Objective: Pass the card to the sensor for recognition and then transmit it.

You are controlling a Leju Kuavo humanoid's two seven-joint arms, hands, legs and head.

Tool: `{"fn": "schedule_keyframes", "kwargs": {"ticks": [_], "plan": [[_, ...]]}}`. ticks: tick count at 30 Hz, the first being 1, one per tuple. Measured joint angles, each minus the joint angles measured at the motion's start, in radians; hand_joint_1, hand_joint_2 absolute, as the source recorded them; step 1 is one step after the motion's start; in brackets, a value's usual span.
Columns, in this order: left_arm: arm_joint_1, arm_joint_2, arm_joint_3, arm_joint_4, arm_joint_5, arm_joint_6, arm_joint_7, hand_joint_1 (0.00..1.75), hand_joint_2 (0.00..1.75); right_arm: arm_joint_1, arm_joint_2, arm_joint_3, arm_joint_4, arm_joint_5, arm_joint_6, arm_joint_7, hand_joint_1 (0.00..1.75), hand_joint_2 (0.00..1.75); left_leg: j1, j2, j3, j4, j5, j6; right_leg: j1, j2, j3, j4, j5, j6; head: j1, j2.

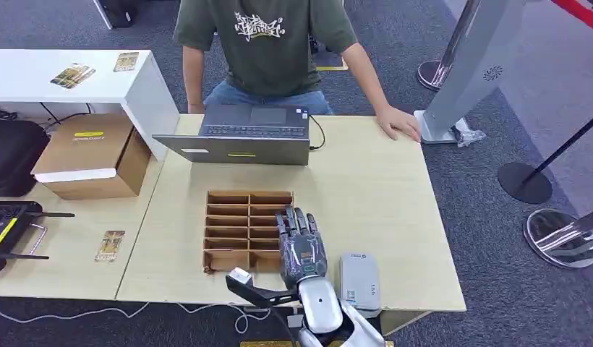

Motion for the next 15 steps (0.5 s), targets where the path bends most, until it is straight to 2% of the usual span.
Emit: {"fn": "schedule_keyframes", "kwargs": {"ticks": [10,15], "plan": [[0.0,-0.005,0.0,0.003,0.008,0.041,0.016,0.0,0.0,0.004,0.0,0.0,-0.006,0.004,-0.001,0.002,0.0,1.75,0.0,0.0,0.0,0.0,0.0,0.0,0.0,0.0,0.0,0.0,0.0,0.0,0.0,0.0],[0.0,0.0,0.0,0.006,0.018,0.019,0.002,0.0,0.0,0.003,0.0,0.001,-0.022,0.014,0.005,-0.005,0.0,1.75,0.0,0.0,0.0,0.0,0.0,0.0,0.0,0.0,0.0,0.0,0.0,0.0,0.0,0.0]]}}
